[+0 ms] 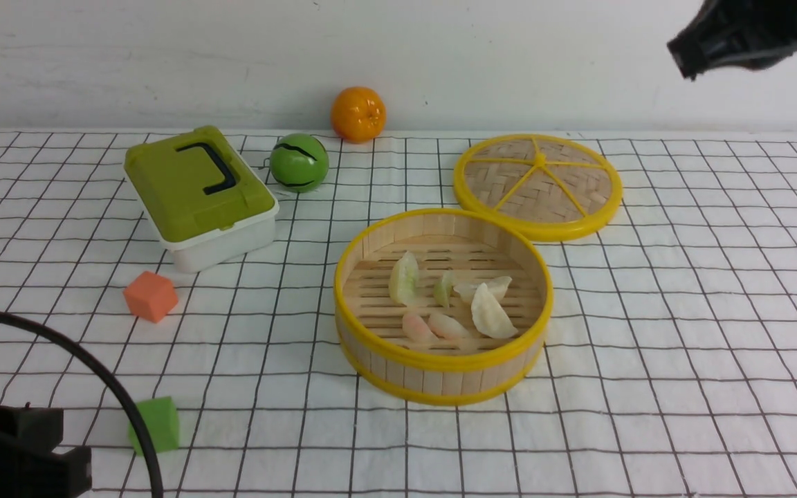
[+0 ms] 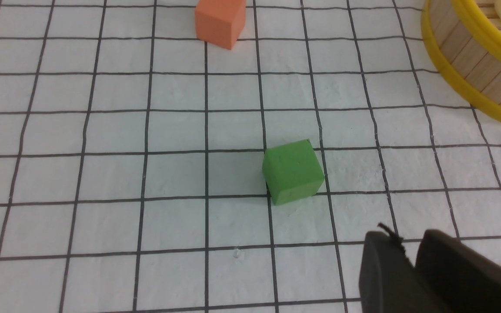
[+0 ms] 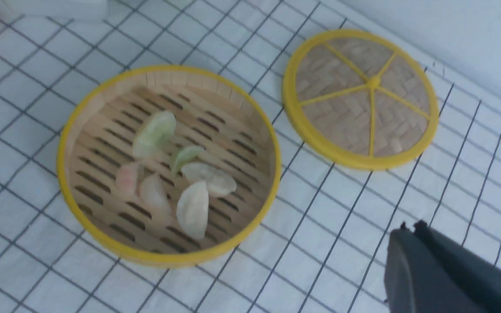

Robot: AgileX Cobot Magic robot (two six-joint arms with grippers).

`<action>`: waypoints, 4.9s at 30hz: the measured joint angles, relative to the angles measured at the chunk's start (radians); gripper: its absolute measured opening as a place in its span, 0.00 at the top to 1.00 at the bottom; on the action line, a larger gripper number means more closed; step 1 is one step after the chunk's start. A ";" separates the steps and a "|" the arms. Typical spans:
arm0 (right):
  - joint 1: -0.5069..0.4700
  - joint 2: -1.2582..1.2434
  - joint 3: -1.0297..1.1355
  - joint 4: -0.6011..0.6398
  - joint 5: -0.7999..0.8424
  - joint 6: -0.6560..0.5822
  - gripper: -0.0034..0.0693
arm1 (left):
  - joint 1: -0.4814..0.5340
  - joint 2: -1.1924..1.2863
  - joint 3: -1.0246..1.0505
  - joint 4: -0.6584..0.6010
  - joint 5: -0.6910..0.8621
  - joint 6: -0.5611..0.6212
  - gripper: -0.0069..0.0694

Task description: Put the dumplings into the steamer on the table with the white tablecloth.

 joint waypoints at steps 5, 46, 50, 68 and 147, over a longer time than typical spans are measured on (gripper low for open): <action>-0.001 0.137 0.181 0.107 -0.098 -0.051 0.99 | 0.000 0.000 0.000 -0.003 0.000 0.000 0.76; -0.049 0.626 -0.034 0.289 -0.200 -0.220 0.97 | 0.000 0.000 0.070 0.008 -0.129 0.002 0.76; -0.049 0.512 -0.034 0.240 -0.211 -0.207 0.97 | 0.000 0.000 0.070 0.009 -0.128 0.002 0.75; -0.049 -0.420 0.460 -0.142 -0.303 0.205 0.96 | 0.000 0.000 0.070 0.009 -0.125 0.002 0.73; -0.335 -1.499 1.700 -0.016 -0.680 0.269 0.87 | 0.023 -0.333 0.227 0.004 -0.121 0.003 0.66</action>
